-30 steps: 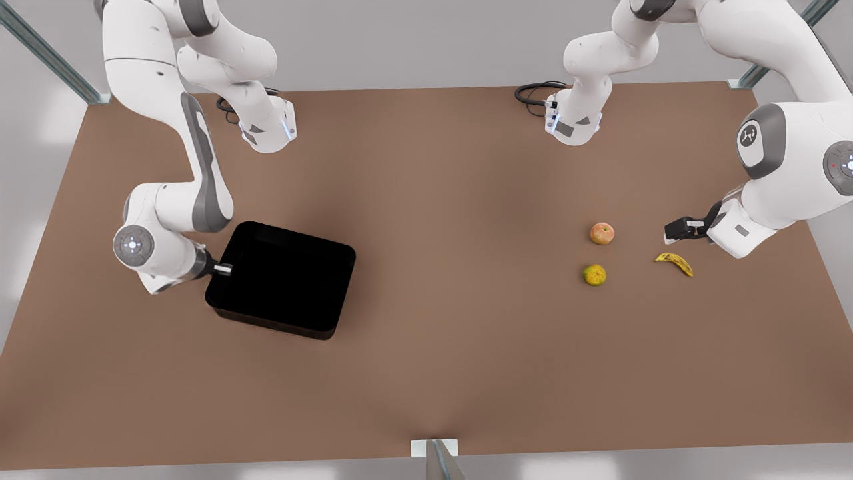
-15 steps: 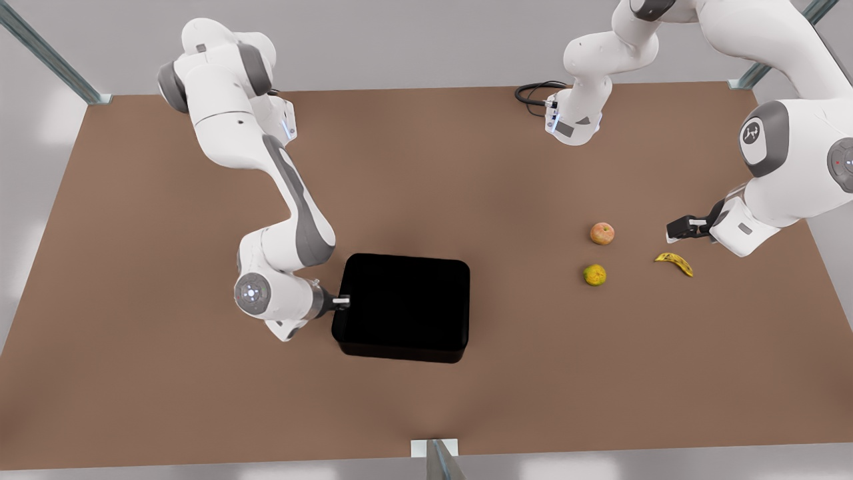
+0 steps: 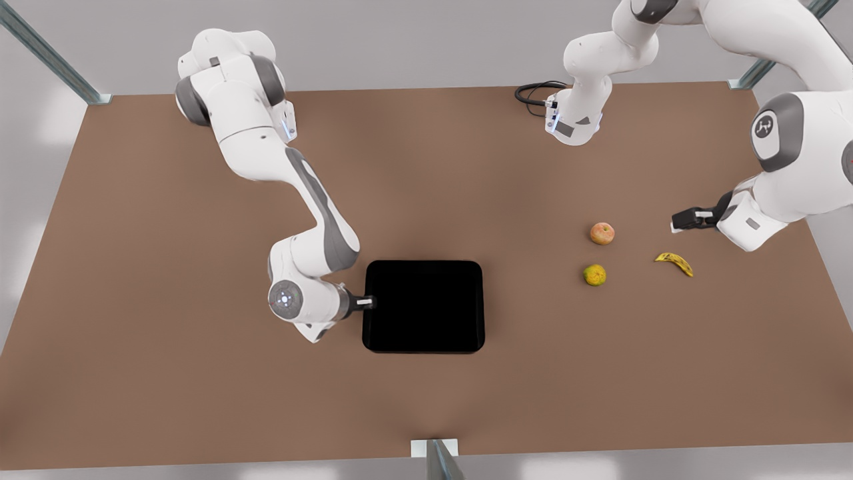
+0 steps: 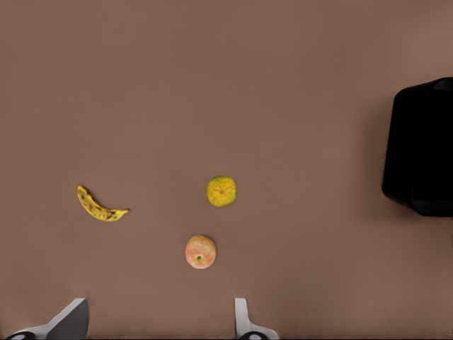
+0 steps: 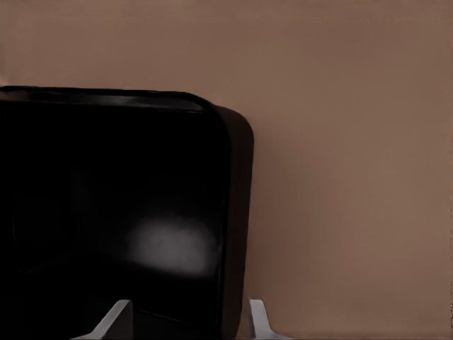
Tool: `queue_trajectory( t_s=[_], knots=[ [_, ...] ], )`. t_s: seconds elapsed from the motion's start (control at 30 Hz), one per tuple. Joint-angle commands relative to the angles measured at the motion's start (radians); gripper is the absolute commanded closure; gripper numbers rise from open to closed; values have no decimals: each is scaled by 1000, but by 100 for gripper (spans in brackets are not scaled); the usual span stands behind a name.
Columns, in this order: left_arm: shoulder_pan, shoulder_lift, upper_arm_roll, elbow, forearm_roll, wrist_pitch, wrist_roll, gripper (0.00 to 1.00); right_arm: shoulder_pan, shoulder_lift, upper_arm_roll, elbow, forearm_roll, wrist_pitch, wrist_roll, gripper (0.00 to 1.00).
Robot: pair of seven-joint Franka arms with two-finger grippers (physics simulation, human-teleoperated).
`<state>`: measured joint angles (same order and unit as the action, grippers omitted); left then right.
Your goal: Place the storage box in the middle with the right arm, and place the apple in the storage box with the left arm
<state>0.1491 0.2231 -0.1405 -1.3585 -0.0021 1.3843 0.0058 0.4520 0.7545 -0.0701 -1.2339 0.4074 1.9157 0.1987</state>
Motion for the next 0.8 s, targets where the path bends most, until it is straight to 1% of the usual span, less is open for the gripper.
queue_trajectory(
  t_s=[0.0,0.03,0.07,0.1,0.13,0.17,0.2,0.23,0.27,0.3,0.33,0.37,0.4,0.43,0.47,0.53,0.6,0.77],
  knots=[
    [-14,-10,1,-28,1,-54,-96,0,-3,-69,0,-9,8,-23,-1,0],
    [-16,-11,2,-74,2,-54,-98,0,-22,-127,-19,-10,-1,-133,1,0],
    [-16,-10,16,-103,2,-53,-96,0,-42,-173,-92,-12,-4,-263,-4,0],
    [-16,-11,16,-169,2,-36,-96,0,-50,-181,-206,-12,-6,-409,-22,0],
    [-17,-40,24,-276,2,48,-96,0,-68,-176,-284,-13,-38,-500,-93,0],
    [-34,-68,24,-416,1,189,-98,0,-72,-182,-321,-15,-145,-523,-131,0],
    [-52,-65,24,-508,1,317,-112,0,-108,-228,-321,-15,-320,-561,-191,0],
    [-62,-54,24,-579,1,450,-110,0,-188,-311,-321,-33,-409,-572,-317,0],
    [-63,-41,24,-610,1,527,-110,0,-271,-372,-321,-55,-409,-573,-429,0],
    [-69,-25,24,-639,-9,585,-112,0,-309,-422,-318,-53,-414,-604,-496,0],
    [-91,-11,24,-688,-9,662,-112,0,-369,-460,-251,-49,-453,-638,-498,0],
    [-91,13,24,-702,-9,697,-102,0,-391,-509,-162,-68,-492,-644,-493,0],
    [-89,32,33,-702,-2,720,-86,0,-386,-586,-126,-183,-493,-630,-464,0],
    [-89,50,58,-706,-2,740,-83,0,-380,-593,-106,-193,-493,-624,-432,0],
    [-89,53,75,-743,-2,792,-81,0,-380,-572,-99,-190,-493,-620,-429,0],
    [-89,64,93,-757,-2,809,-75,0,-380,-549,-99,-190,-489,-616,-429,0],
    [-91,65,113,-833,-2,906,-55,0,-380,-544,-99,-190,-490,-616,-430,0],
    [-91,93,111,-863,-2,906,-56,0,-380,-541,-99,-188,-493,-610,-430,0]
  ],
)
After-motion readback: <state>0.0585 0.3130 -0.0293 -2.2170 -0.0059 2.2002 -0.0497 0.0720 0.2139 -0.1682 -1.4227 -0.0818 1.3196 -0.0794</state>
